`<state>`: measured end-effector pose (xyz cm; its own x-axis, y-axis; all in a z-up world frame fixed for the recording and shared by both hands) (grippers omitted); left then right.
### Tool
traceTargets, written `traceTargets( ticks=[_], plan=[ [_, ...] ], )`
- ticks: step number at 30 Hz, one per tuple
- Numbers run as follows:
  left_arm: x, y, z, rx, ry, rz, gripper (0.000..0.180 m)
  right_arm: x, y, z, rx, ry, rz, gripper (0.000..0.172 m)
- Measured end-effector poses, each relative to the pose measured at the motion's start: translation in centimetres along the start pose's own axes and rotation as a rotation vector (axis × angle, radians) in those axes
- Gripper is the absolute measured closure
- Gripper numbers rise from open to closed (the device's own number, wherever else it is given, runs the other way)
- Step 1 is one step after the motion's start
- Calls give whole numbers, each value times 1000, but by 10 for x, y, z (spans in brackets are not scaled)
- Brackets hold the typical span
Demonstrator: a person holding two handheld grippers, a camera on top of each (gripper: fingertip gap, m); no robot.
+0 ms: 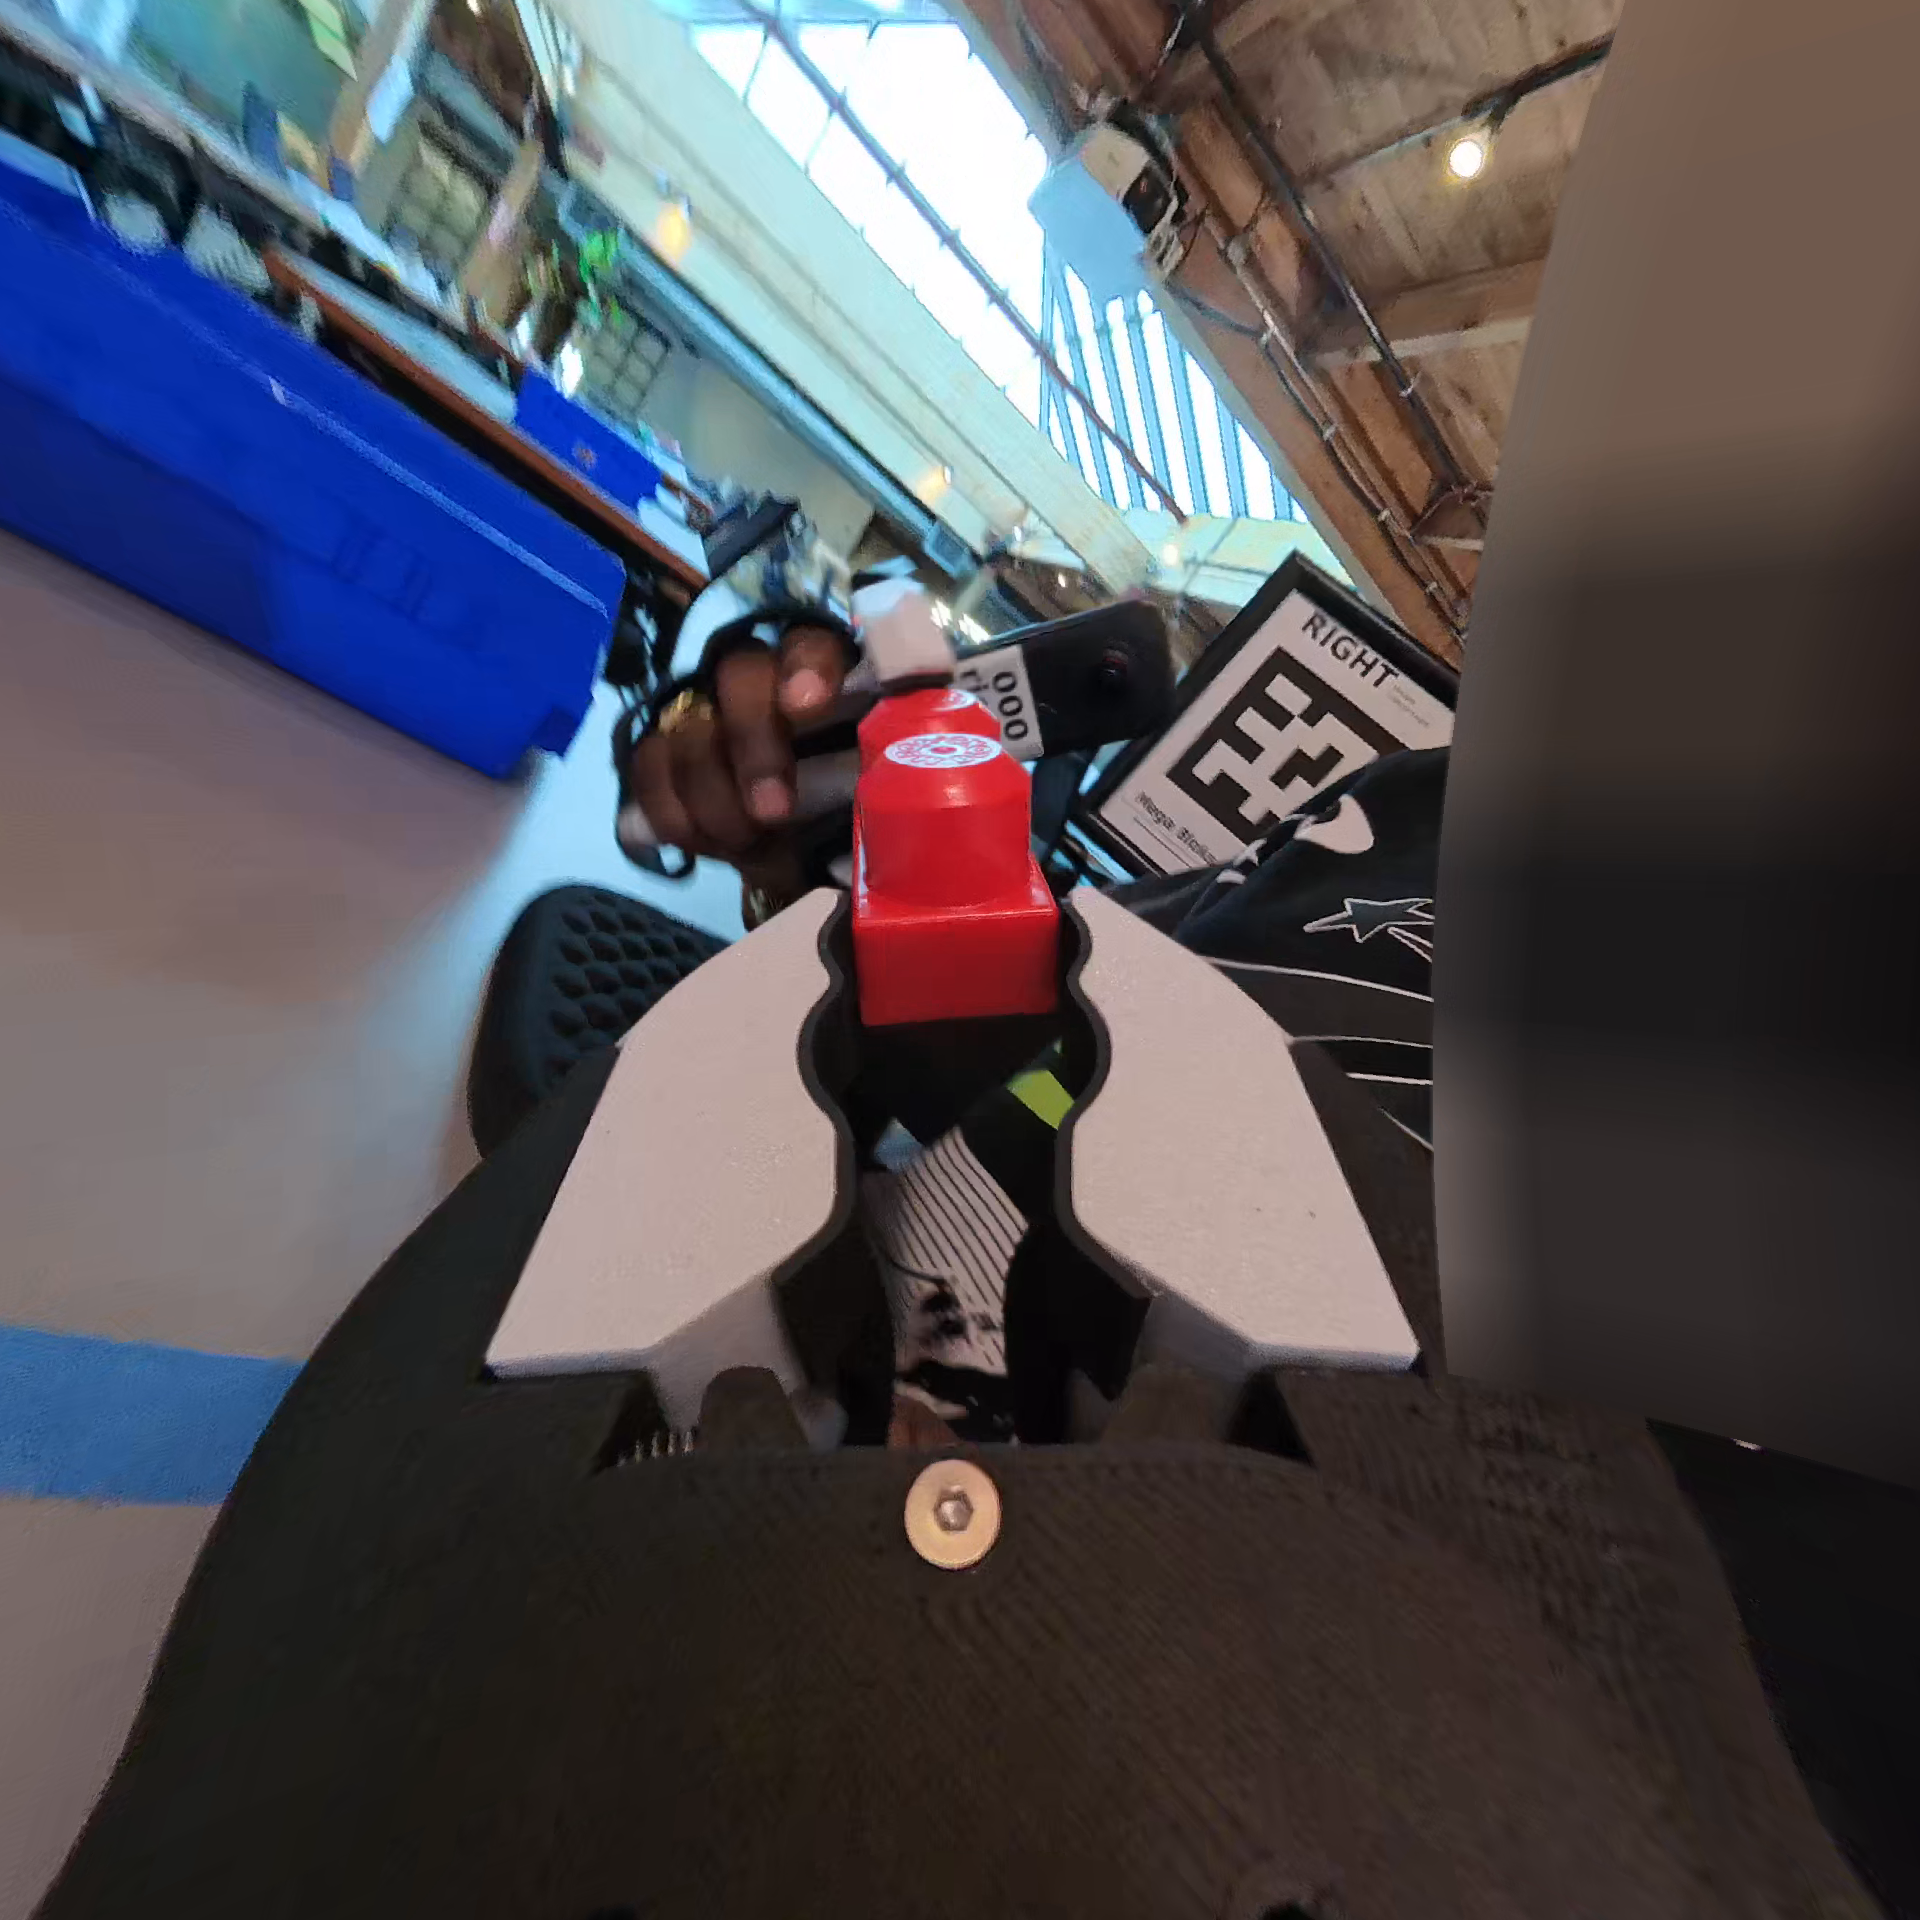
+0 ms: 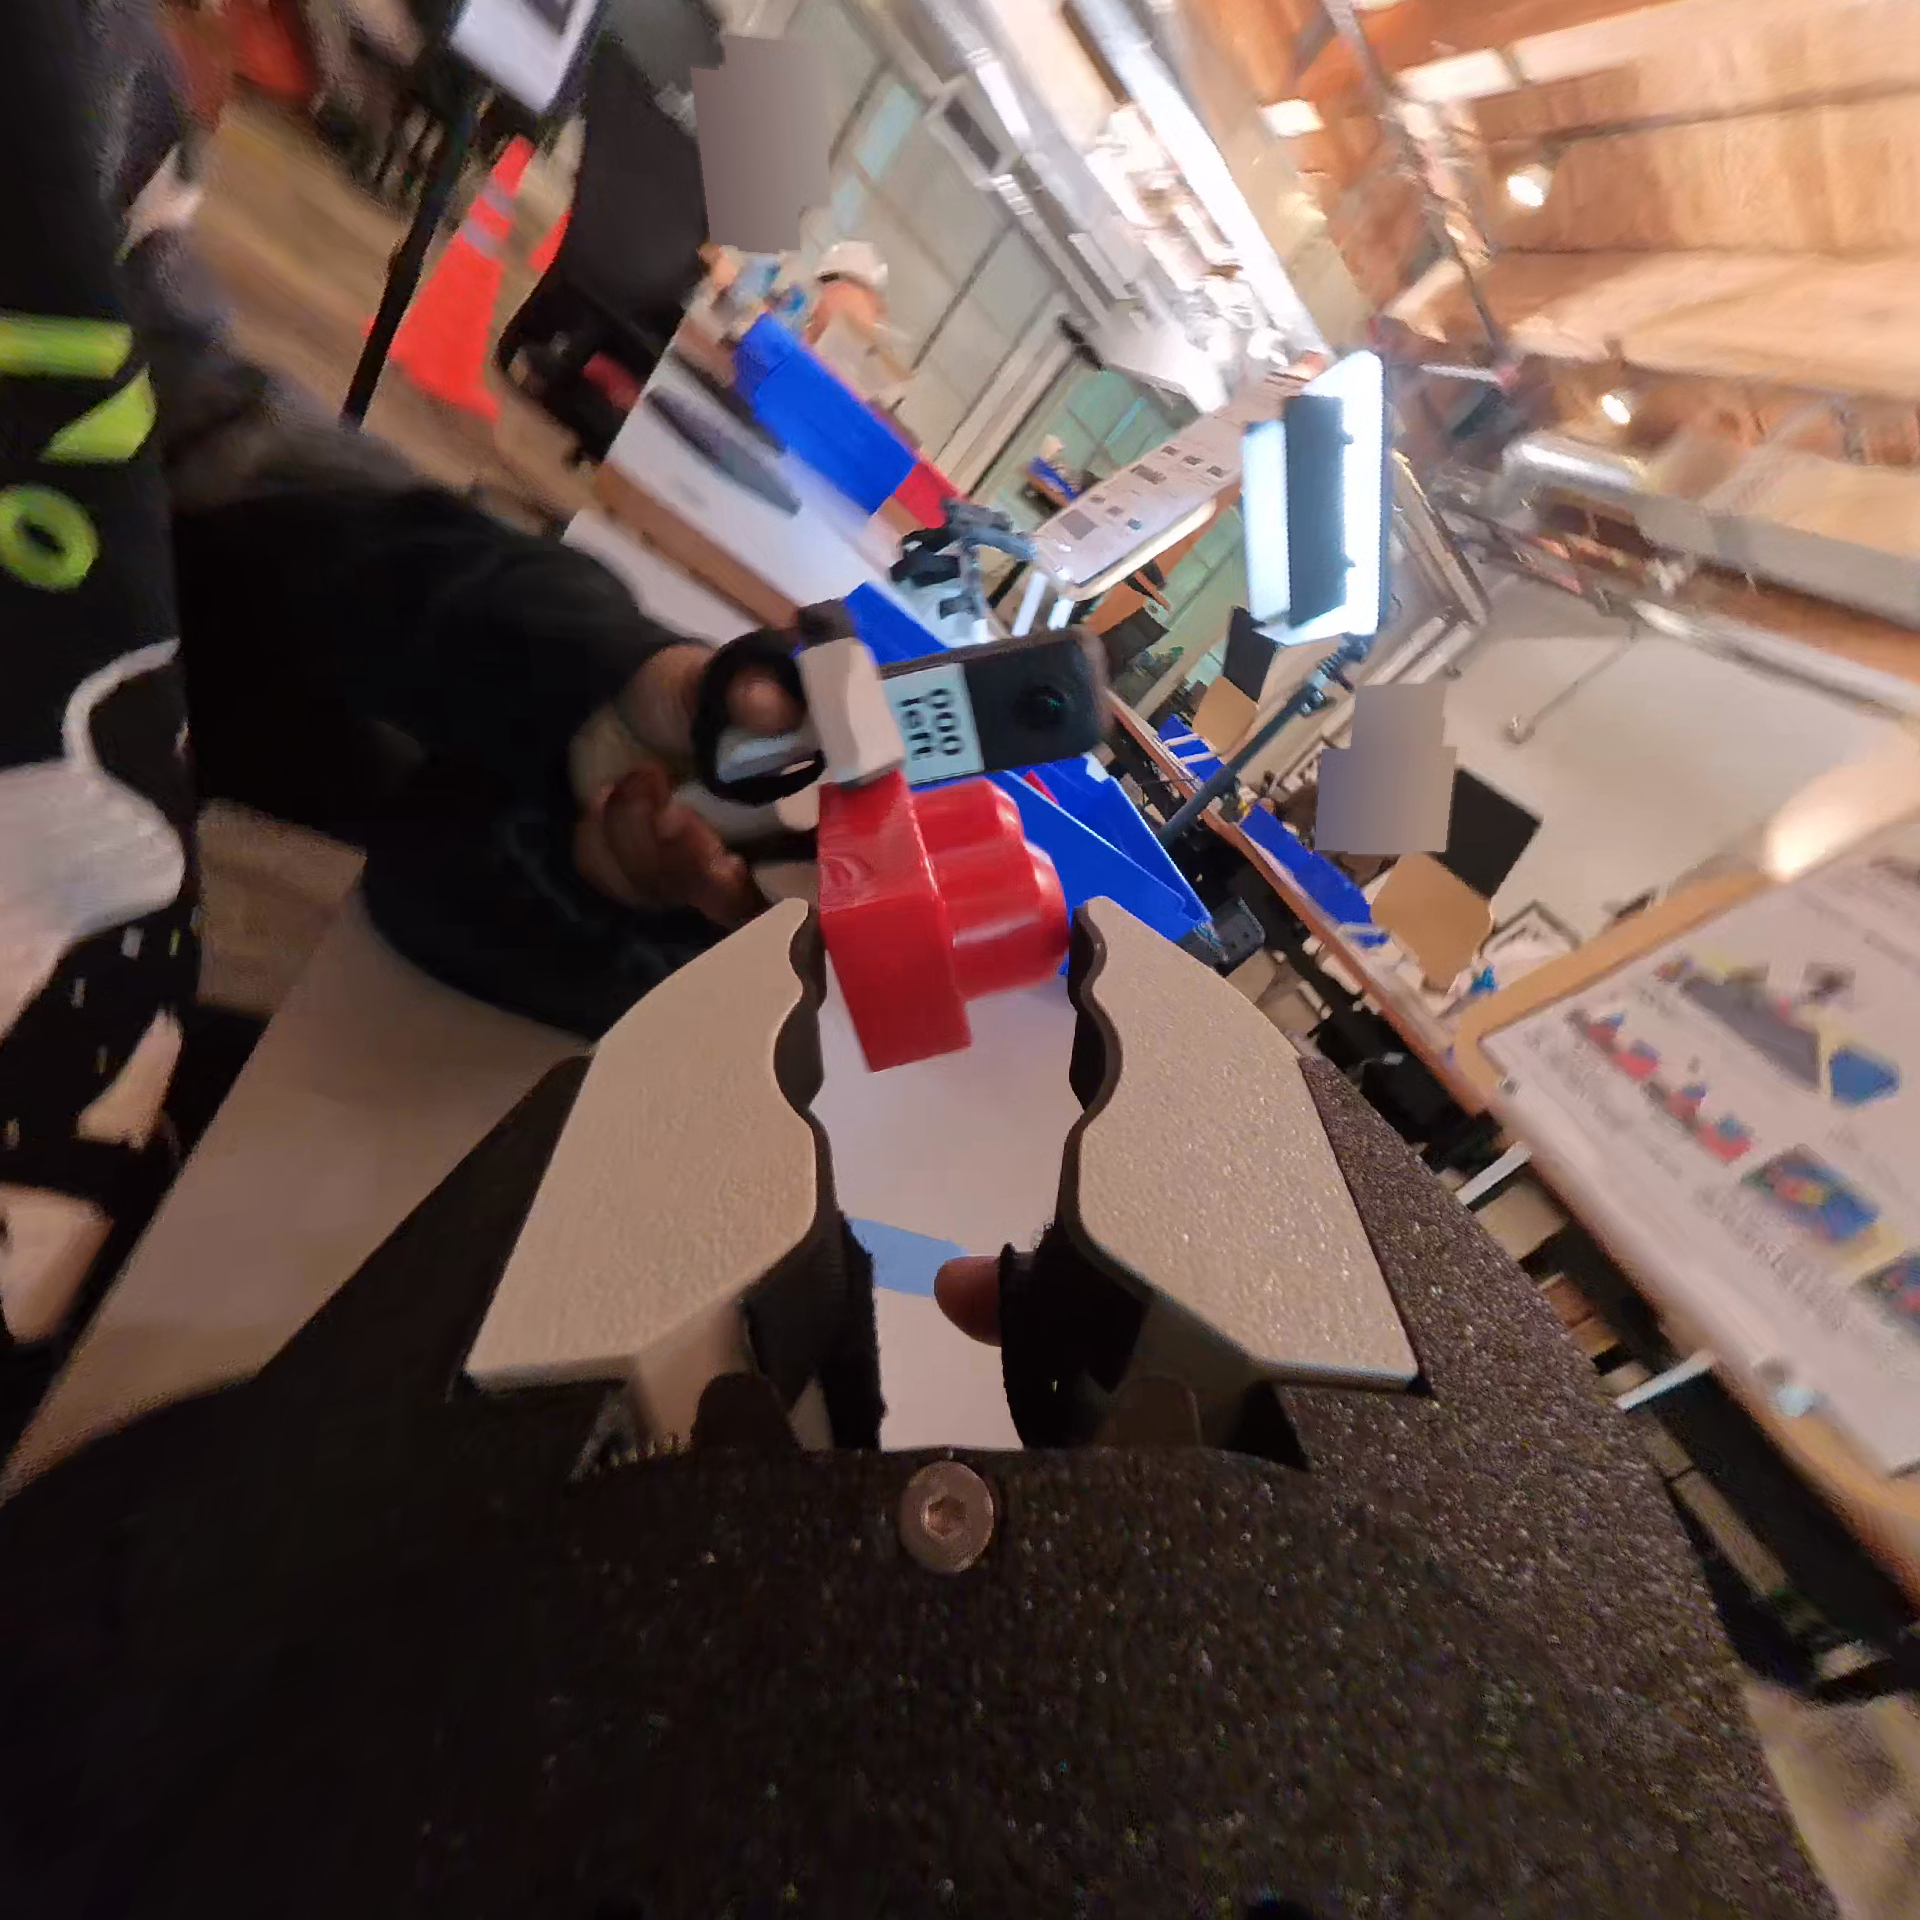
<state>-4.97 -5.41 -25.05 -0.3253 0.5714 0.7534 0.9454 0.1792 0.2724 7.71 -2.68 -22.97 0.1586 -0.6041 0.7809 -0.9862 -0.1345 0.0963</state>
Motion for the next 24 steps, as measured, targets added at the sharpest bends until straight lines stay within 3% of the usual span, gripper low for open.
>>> traceTargets(
  ticks=[1,3,6,8,14,20,24],
  plan=[
    [4,-1,-1,14,60,-52,143,-2,0,-6,-46,117,-21,128],
    [17,-6,-4,67,173,-186,144,-6,-1,-22,-189,454,-142,113],
    [31,-9,-11,99,236,-385,144,-10,-2,-29,-333,1027,-525,106],
    [29,-5,-10,114,253,-420,144,-14,5,-23,-376,1215,-704,108],
    [25,1,-5,160,276,-481,144,-15,36,-9,-375,1250,-744,118],
    [19,8,-4,193,317,-507,144,-18,41,-8,-410,1239,-758,137],
    [18,9,-4,201,329,-519,144,-19,41,-8,-406,1225,-771,137]
  ],
)
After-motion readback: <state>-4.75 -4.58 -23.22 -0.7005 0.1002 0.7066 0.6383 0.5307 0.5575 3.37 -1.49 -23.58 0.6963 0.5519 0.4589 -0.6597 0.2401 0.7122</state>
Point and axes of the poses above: each gripper's, where its closed fingertips meet, y out along the fingers, x out of its top, z = x × y across the jaws, the point moved 6 cm from there along -y, back along the fingers, and after that the axes turned 4 degrees about -z, right-handed, at the moved point
